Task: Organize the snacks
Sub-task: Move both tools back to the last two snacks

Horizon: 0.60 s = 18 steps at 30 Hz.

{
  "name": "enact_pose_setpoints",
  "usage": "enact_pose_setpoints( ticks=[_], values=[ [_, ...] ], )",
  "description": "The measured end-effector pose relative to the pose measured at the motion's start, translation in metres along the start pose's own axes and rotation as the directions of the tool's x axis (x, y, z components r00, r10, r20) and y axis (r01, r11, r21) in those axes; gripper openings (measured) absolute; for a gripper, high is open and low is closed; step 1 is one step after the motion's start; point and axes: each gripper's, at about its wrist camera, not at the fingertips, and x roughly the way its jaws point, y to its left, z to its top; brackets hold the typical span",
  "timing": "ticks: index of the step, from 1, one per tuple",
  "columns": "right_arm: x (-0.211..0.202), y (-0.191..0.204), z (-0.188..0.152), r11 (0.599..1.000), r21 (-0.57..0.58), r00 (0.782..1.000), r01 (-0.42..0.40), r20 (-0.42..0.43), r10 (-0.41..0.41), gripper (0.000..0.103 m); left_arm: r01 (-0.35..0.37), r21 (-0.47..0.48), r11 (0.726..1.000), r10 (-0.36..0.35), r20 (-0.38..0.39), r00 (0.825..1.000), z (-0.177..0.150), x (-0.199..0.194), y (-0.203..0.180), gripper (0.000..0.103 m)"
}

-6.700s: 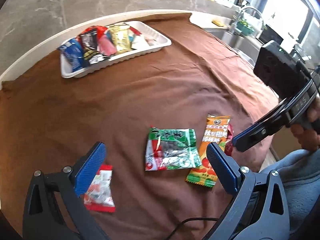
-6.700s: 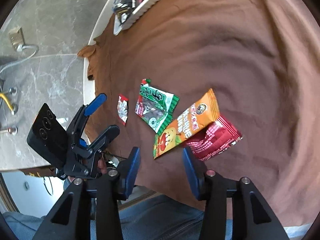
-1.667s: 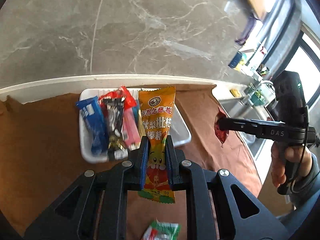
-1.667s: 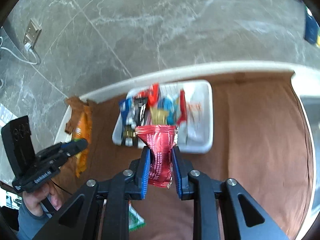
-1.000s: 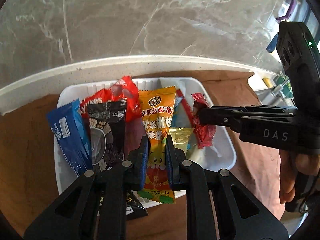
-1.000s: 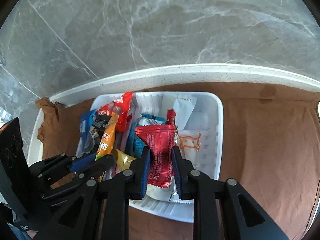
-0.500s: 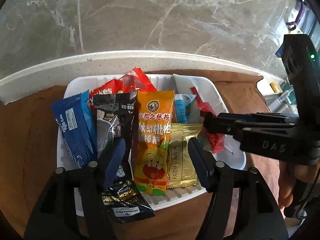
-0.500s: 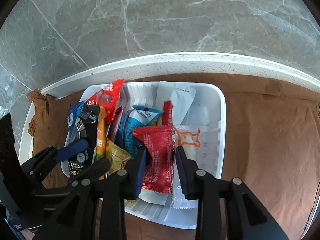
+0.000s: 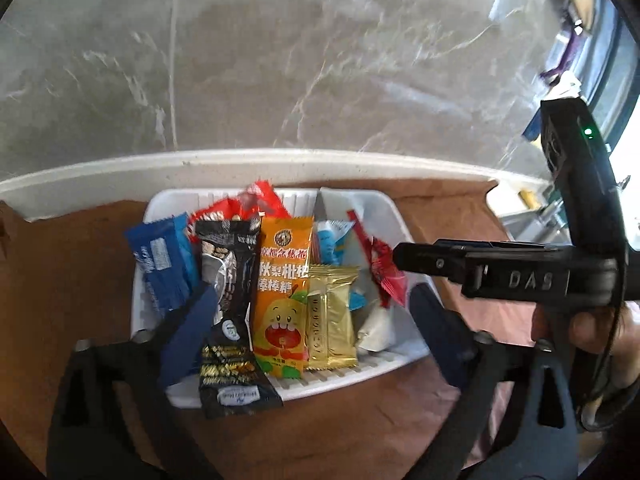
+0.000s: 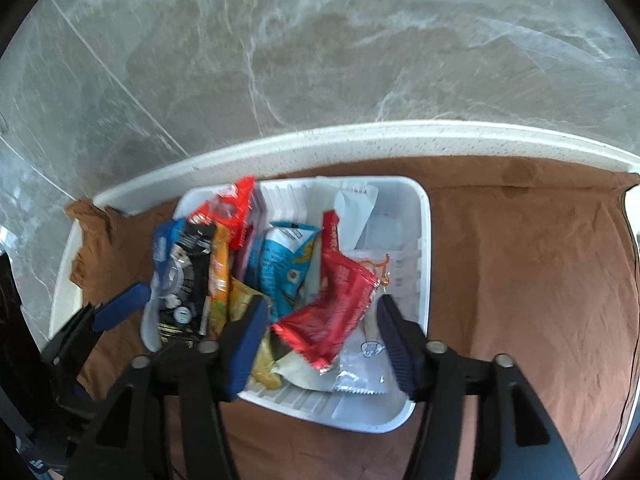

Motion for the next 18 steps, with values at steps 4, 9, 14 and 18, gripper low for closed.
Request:
enact_pose_setpoints(
  ticks=[4,9,14,18],
  values=[
    [-0.035,0.001,-0.013,0.998,-0.021,0.993,-0.066,0.1,0.067,0.084,0.001,-0.002,1.0,0.0,0.102,0.995,-0.014,-0.05,0.005,0.103],
    [-0.064,0.009,-0.04,0.987,-0.039,0.973,-0.158,0.163,0.162,0.091,-0.056,-0.043,0.997,0.063,0.193,0.979,-0.049,-0.115,0.029,0.103],
    [-0.067,0.036,-0.079,0.973,-0.072,0.968,-0.22,0.11,0.227,0.092,-0.172,-0.048,0.984,0.179,0.218,0.959,-0.105,-0.17,0.053,0.103],
    [-0.062,0.063,-0.118,0.955,-0.112,0.96,-0.276,0.009,0.278,0.092,-0.229,0.016,0.973,0.227,0.063,0.972,-0.143,-0.188,0.059,0.103]
  ],
)
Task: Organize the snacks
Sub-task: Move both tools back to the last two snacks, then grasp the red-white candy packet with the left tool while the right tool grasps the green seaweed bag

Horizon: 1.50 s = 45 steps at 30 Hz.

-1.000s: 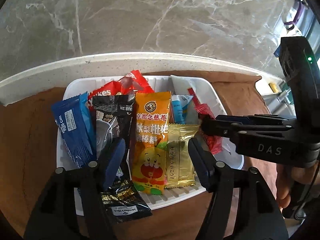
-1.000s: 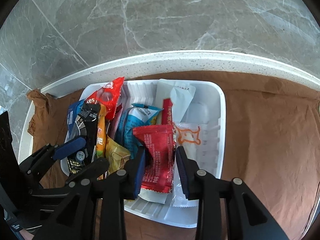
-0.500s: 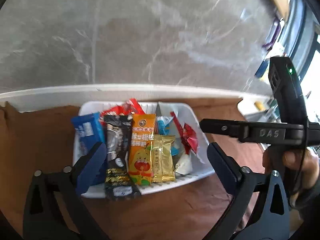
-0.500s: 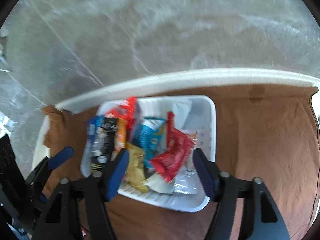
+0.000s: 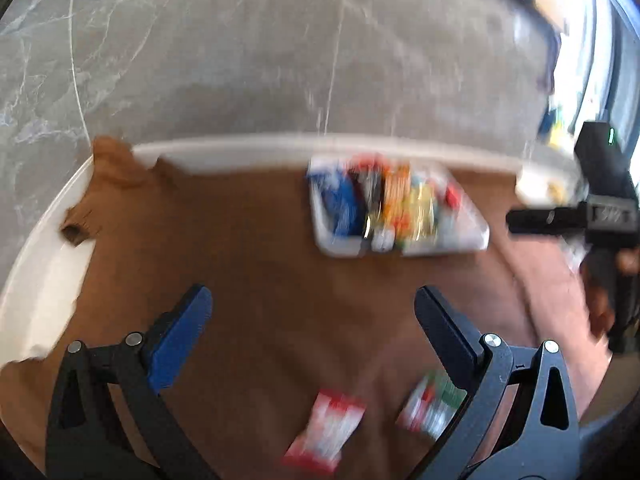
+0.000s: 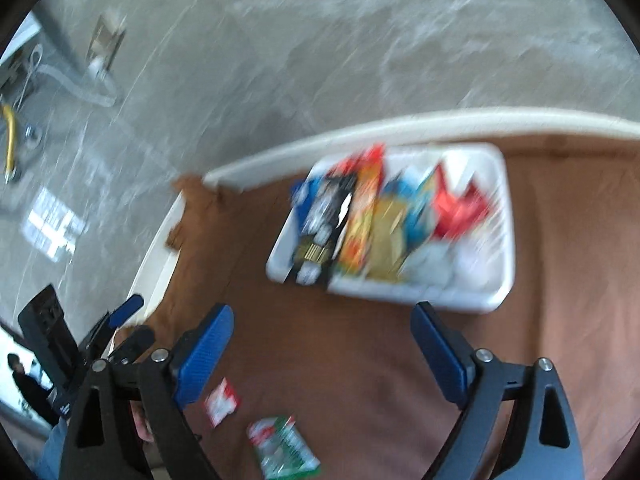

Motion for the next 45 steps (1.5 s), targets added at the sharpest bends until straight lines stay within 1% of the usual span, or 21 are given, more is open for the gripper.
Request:
enact_pose_setpoints(
  ticks=[1,2,3,4,5,6,7,8,9,12,15,17,19,20,23,27,28,30,36,38,45],
  values=[
    [0.005,0.011,-0.013,1.0,-0.022,0.999,-0.022,-0.035,0.021,0.092,0.001,0.038,0.999,0.0,-0.041,0.999,-0.009,-0.003,-0.002,0.103],
    [0.009,0.016,-0.02,0.999,-0.035,0.998,-0.031,-0.055,0.029,0.092,-0.001,0.066,0.998,0.004,-0.056,0.998,-0.017,-0.007,-0.002,0.102],
    [0.017,0.026,-0.035,0.997,-0.063,0.994,-0.048,-0.098,0.042,0.092,0.017,0.098,0.995,-0.01,-0.074,0.997,-0.026,-0.01,-0.004,0.102],
    [0.021,0.031,-0.043,0.995,-0.082,0.991,-0.057,-0.126,0.046,0.088,0.03,0.111,0.993,-0.02,-0.094,0.995,-0.032,-0.01,-0.004,0.102],
    [0.029,0.039,-0.056,0.992,-0.111,0.984,-0.053,-0.175,0.033,0.086,0.049,0.12,0.992,-0.034,-0.125,0.992,-0.039,-0.006,-0.004,0.102],
    [0.038,0.044,-0.065,0.991,-0.129,0.977,-0.039,-0.214,0.011,0.079,0.083,0.121,0.989,-0.062,-0.165,0.984,-0.046,0.0,-0.003,0.102],
    [0.047,0.048,-0.073,0.989,-0.143,0.967,-0.034,-0.254,-0.004,0.073,0.128,0.12,0.984,-0.101,-0.209,0.973,-0.054,0.008,-0.002,0.102],
    [0.054,0.052,-0.081,0.987,-0.155,0.959,-0.035,-0.285,-0.011,0.071,0.148,0.124,0.981,-0.116,-0.236,0.965,-0.06,0.013,-0.002,0.102],
    [0.058,0.055,-0.087,0.986,-0.165,0.956,-0.03,-0.294,-0.02,0.071,0.158,0.135,0.978,-0.118,-0.27,0.956,-0.067,0.019,-0.001,0.102],
    [0.071,0.061,-0.1,0.98,-0.198,0.943,0.006,-0.326,-0.072,0.07,0.182,0.145,0.973,-0.127,-0.322,0.938,-0.078,0.029,0.001,0.102],
    [0.079,0.06,-0.104,0.982,-0.186,0.938,0.029,-0.334,-0.091,0.069,0.178,0.117,0.977,-0.129,-0.339,0.932,-0.077,0.036,0.006,0.102],
    [0.086,0.059,-0.105,0.983,-0.179,0.933,0.048,-0.344,-0.108,0.069,0.147,0.11,0.983,-0.1,-0.351,0.931,-0.077,0.042,0.008,0.101],
    [0.093,0.055,-0.105,0.984,-0.167,0.927,0.06,-0.357,-0.117,0.069,0.125,0.089,0.988,-0.086,-0.353,0.932,-0.075,0.047,0.011,0.101],
    [0.094,0.055,-0.104,0.983,-0.171,0.93,0.061,-0.349,-0.118,0.069,0.12,0.087,0.989,-0.081,-0.357,0.931,-0.074,0.049,0.011,0.101],
    [0.097,0.059,-0.103,0.979,-0.191,0.929,0.075,-0.344,-0.138,0.069,0.106,0.099,0.989,-0.062,-0.375,0.925,-0.07,0.059,0.006,0.1],
    [0.102,0.066,-0.103,0.965,-0.243,0.923,0.101,-0.34,-0.182,0.066,0.121,0.083,0.989,-0.079,-0.395,0.915,-0.071,0.07,0.004,0.082],
    [0.103,0.067,-0.104,0.962,-0.251,0.921,0.107,-0.339,-0.19,0.065,0.127,0.077,0.989,-0.086,-0.4,0.913,-0.072,0.071,0.004,0.08],
    [0.102,0.067,-0.105,0.959,-0.258,0.92,0.114,-0.336,-0.2,0.063,0.134,0.078,0.988,-0.091,-0.405,0.91,-0.075,0.073,0.004,0.08],
    [0.105,0.071,-0.106,0.943,-0.299,0.915,0.143,-0.323,-0.241,0.048,0.131,0.09,0.987,-0.082,-0.416,0.905,-0.082,0.076,0.001,0.08],
    [0.106,0.072,-0.107,0.942,-0.302,0.915,0.146,-0.32,-0.245,0.047,0.132,0.088,0.987,-0.083,-0.421,0.903,-0.084,0.077,0.001,0.08],
    [0.105,0.074,-0.109,0.94,-0.304,0.908,0.156,-0.33,-0.257,0.046,0.124,0.094,0.988,-0.075,-0.41,0.909,-0.086,0.079,-0.001,0.08]
  ],
)
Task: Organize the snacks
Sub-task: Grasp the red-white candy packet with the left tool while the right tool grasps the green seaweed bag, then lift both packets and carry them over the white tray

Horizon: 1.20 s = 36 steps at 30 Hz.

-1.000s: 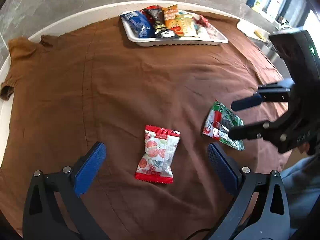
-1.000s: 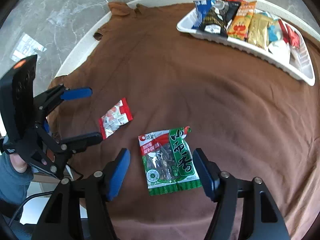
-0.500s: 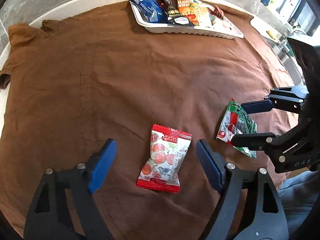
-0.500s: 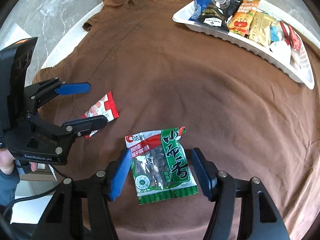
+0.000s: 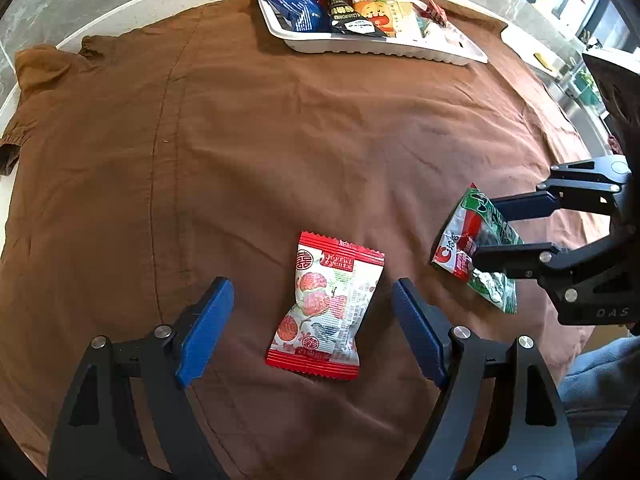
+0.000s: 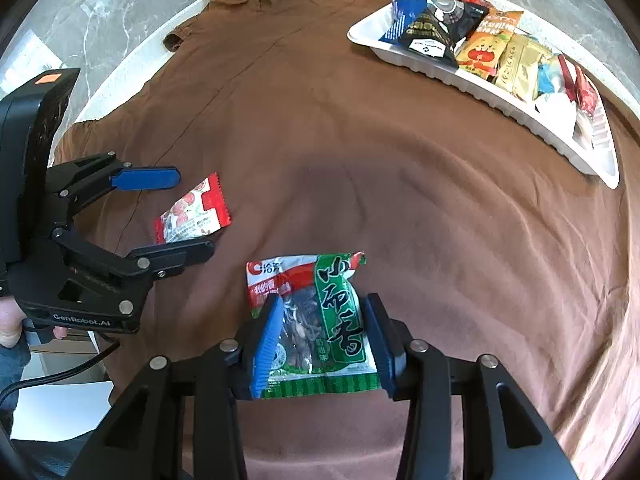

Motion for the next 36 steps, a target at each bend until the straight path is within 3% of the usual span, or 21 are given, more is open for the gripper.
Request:
enact_pose_setpoints(
  ticks=[6,9,11,13,15,22,36],
  values=[
    [0.001,0.011,-0.001,0.998,-0.04,0.999,0.044,0.001,-0.044,0.046,-0.004,0.003,1.0,0.004,0.014,1.0,-0.002,-0.001,0.001,0.08],
    [0.005,0.015,-0.002,0.996,-0.058,0.998,0.06,-0.004,-0.061,0.047,-0.02,0.016,1.0,0.019,0.016,1.0,-0.005,-0.002,0.001,0.074],
    [0.006,0.017,-0.002,0.995,-0.065,0.998,0.069,-0.001,-0.069,0.046,-0.02,0.016,1.0,0.02,0.018,1.0,-0.006,-0.004,0.002,0.067],
    [0.006,0.018,-0.001,0.995,-0.068,0.997,0.075,0.002,-0.075,0.042,-0.016,0.008,1.0,0.016,0.025,1.0,-0.007,-0.007,0.006,0.046],
    [0.007,0.018,0.0,0.994,-0.069,0.997,0.081,0.004,-0.081,0.038,-0.007,0.002,1.0,0.007,0.028,1.0,-0.008,-0.009,0.01,0.033],
    [0.006,0.021,0.0,0.995,-0.077,0.998,0.061,0.013,-0.06,0.022,0.032,0.001,0.999,-0.032,0.035,0.999,-0.009,-0.011,0.015,0.03],
    [-0.017,-0.009,-0.002,0.997,0.045,0.997,-0.065,0.042,0.063,0.017,0.084,-0.066,0.994,-0.078,0.083,0.993,-0.009,-0.031,0.019,0.029]
  ],
)
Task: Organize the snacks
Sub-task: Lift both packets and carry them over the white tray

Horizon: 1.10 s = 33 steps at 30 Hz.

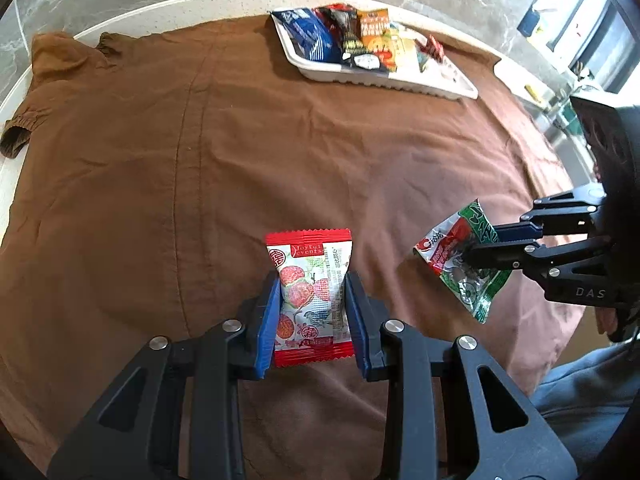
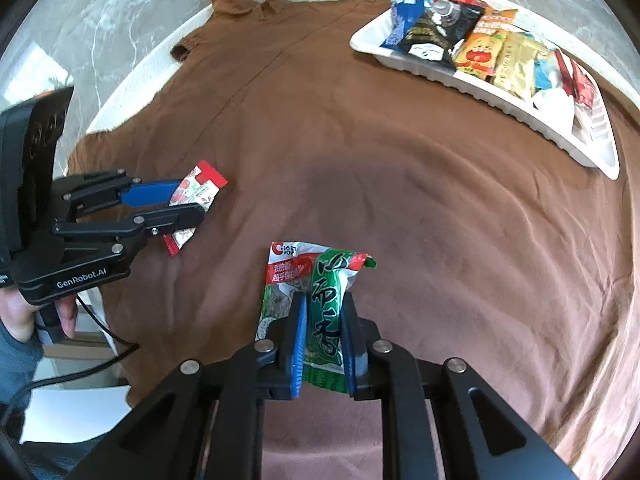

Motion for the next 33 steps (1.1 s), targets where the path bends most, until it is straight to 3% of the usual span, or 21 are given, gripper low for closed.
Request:
enact_pose_setpoints(
  ticks=[9,13,20,26,33],
  values=[
    [-0.045,-0.029,0.005,0.996,0.086,0.996,-0.032,0.091,0.024,0.017,0.069,0.027,0.997,-0.071,0.072,0.995,0.039,-0.025,-0.034,0.029],
    [-0.074,-0.054,0.012,0.991,0.134,0.988,-0.007,0.155,-0.014,0.017,0.1,0.057,0.993,-0.106,0.12,0.987,0.074,-0.036,-0.051,0.029],
    [-0.13,-0.108,0.043,0.978,0.203,0.955,0.053,0.277,-0.109,0.017,0.096,0.121,0.988,-0.121,0.214,0.969,0.155,-0.043,-0.08,0.029],
    [-0.154,-0.146,0.082,0.969,0.237,0.924,0.075,0.348,-0.157,0.017,0.089,0.145,0.985,-0.123,0.245,0.962,0.223,-0.022,-0.091,0.029],
    [-0.127,-0.175,0.129,0.962,0.251,0.924,0.111,0.33,-0.193,0.017,0.064,0.12,0.991,-0.091,0.23,0.969,0.275,0.035,-0.095,0.029]
  ],
)
